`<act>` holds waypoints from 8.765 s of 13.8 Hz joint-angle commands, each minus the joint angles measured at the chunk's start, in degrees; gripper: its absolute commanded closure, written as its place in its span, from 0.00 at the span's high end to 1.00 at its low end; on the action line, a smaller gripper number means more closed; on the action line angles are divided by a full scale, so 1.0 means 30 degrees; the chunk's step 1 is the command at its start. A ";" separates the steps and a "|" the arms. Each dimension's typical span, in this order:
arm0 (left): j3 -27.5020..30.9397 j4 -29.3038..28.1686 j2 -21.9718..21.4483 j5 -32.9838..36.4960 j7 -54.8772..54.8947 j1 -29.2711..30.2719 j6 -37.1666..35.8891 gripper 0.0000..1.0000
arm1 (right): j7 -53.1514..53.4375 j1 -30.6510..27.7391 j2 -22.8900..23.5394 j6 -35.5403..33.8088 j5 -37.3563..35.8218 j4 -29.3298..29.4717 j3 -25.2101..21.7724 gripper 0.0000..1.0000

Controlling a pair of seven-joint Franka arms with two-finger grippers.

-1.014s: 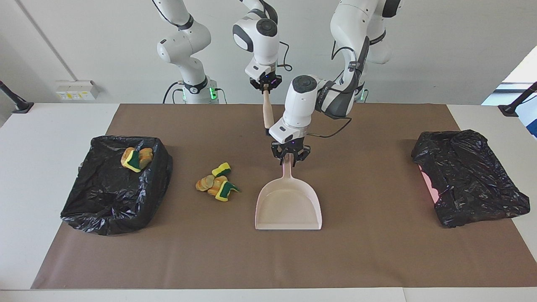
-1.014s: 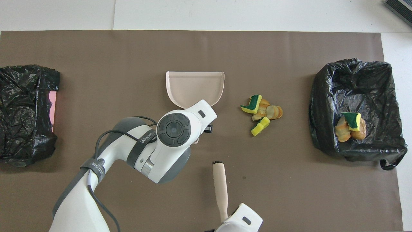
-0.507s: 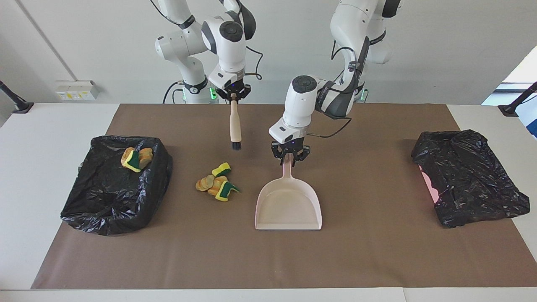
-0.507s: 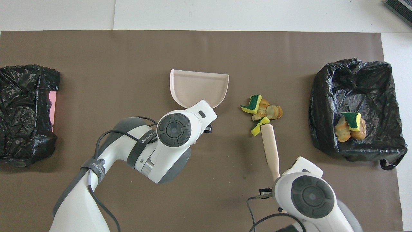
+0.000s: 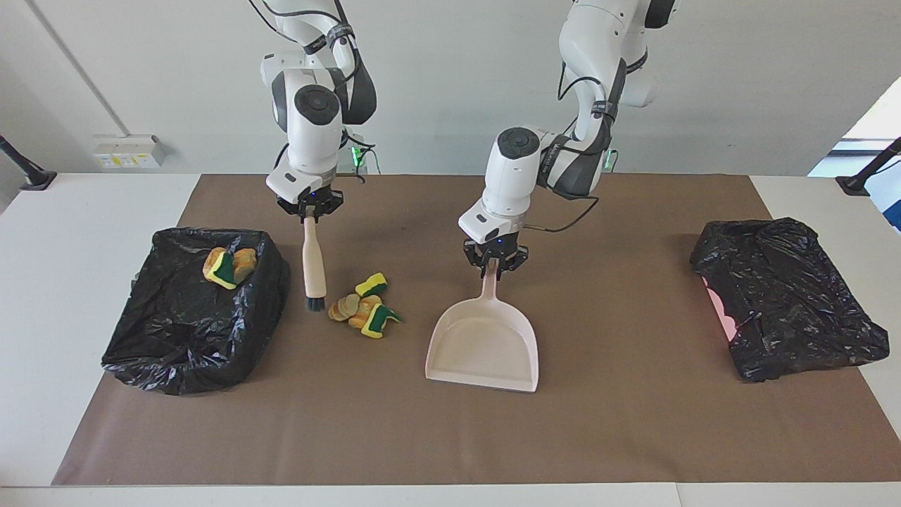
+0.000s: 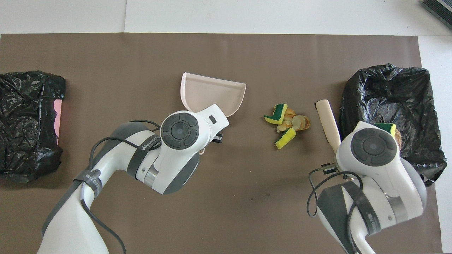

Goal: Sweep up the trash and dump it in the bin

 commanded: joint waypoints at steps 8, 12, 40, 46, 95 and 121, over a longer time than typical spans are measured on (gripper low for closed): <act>0.0155 0.0509 -0.1027 0.0012 1.5541 0.1155 -0.5382 0.00 | 0.0779 -0.0425 0.3072 0.1896 0.0756 0.0905 0.0257 0.00; 0.0066 0.0129 -0.1027 0.0012 1.7243 0.0715 -0.4504 0.00 | 0.1331 -0.1039 0.2869 0.1924 0.1309 0.0410 0.0257 0.00; 0.0125 -0.2305 -0.1877 0.0423 2.1075 0.0742 -0.2190 0.00 | 0.4493 0.5786 0.0938 -0.3988 1.0194 0.3483 0.0256 0.00; 0.0154 -0.1924 -0.2724 0.0248 2.4884 0.2673 -0.2364 0.00 | 0.9853 0.8271 -0.0499 -0.3613 1.0453 0.2490 0.0520 0.00; -0.0109 0.2705 -0.5629 0.4620 2.3236 1.1972 -1.0597 0.00 | 0.5124 -0.1067 0.0670 -0.6623 0.4390 1.2941 -0.0268 1.00; -0.0022 0.9795 0.6326 -0.0430 -0.5491 -0.1511 -0.4618 0.64 | -0.1594 -0.1977 0.1193 -0.9406 0.5209 1.4141 -0.5310 1.00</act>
